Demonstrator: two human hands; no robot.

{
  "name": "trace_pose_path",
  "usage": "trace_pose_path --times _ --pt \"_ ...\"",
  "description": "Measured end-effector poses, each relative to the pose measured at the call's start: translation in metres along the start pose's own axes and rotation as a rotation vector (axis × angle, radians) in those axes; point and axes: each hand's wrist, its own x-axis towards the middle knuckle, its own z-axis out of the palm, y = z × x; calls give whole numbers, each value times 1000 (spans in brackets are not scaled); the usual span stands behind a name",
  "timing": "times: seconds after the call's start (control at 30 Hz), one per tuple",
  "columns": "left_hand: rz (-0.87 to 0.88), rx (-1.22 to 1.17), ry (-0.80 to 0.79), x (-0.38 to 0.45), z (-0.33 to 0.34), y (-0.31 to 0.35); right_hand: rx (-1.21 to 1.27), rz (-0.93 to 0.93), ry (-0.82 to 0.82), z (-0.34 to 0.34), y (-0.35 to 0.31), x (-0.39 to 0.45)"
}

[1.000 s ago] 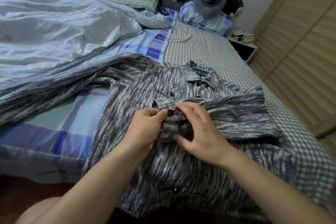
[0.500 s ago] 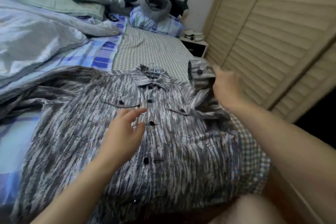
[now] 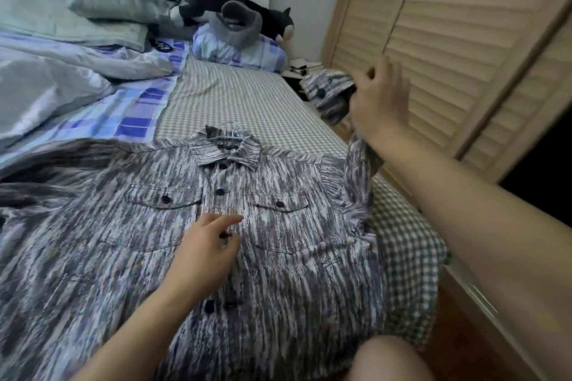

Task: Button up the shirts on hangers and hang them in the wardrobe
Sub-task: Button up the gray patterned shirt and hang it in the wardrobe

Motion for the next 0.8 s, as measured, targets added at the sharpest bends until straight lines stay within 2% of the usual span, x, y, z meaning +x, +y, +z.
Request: trace_pose_path --times 0.07,0.13,0.2,0.3,0.37,0.47,0.57,0.6,0.7,0.73,0.8 --pt "35 82 -45 -1 2 -4 18 -228 -385 12 -26 -33" --pt "49 153 -72 -2 3 -9 -49 -353 -764 28 -39 -80" --pt "59 174 -92 -4 2 -14 -102 -329 -900 39 -36 -122" --pt "78 176 -109 -9 -1 -17 -191 -216 -834 46 -2 -140" --pt "89 185 -127 -13 -5 -20 -328 -279 -788 48 34 -134" --pt "73 215 -155 -18 -16 -25 -405 -261 -873 49 80 -128" --pt "15 125 -155 -19 -32 -32 -139 -126 -1046 53 80 -130" --pt "-6 85 -129 -18 -38 -34 5 -73 -1026 52 67 -133" --pt "-90 -27 4 -18 -55 -41 397 97 -786 27 7 -154" --pt "-100 -38 43 -20 -60 -43 475 99 -733 15 -14 -168" --pt "-74 9 55 -27 -66 -46 564 2 -762 -9 -54 -201"
